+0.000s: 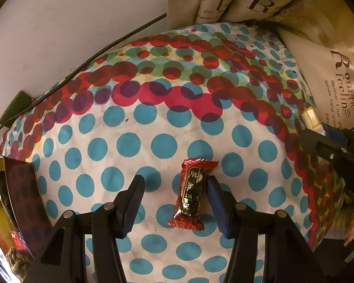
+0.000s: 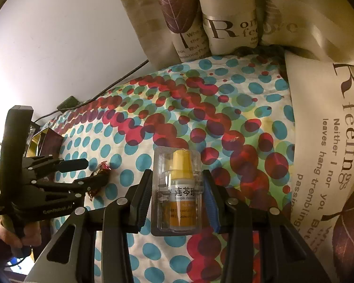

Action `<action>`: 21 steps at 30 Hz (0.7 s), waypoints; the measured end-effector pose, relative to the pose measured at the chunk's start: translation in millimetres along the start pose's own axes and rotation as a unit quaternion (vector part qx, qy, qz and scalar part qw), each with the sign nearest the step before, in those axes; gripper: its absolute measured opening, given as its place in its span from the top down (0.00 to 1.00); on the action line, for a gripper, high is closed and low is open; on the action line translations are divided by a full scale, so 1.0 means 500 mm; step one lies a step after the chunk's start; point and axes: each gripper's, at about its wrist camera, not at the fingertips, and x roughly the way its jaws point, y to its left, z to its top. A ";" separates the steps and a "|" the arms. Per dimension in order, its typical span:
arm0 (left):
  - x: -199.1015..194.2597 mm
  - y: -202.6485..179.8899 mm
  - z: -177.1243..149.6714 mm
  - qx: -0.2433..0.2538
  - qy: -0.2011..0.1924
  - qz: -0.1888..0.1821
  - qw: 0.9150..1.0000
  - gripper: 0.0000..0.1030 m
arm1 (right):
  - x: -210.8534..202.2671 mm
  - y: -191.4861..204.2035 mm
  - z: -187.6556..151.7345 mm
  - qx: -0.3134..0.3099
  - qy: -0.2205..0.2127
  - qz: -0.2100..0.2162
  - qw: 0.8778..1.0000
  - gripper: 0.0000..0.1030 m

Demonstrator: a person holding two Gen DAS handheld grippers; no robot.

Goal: Organize objects
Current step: 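Grasp the red-wrapped candy with the left tool while the right tool holds the pack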

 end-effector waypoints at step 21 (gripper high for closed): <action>0.009 -0.025 -0.012 0.017 0.000 -0.017 1.000 0.46 | 0.011 0.008 -0.012 0.000 0.009 0.013 1.000 0.62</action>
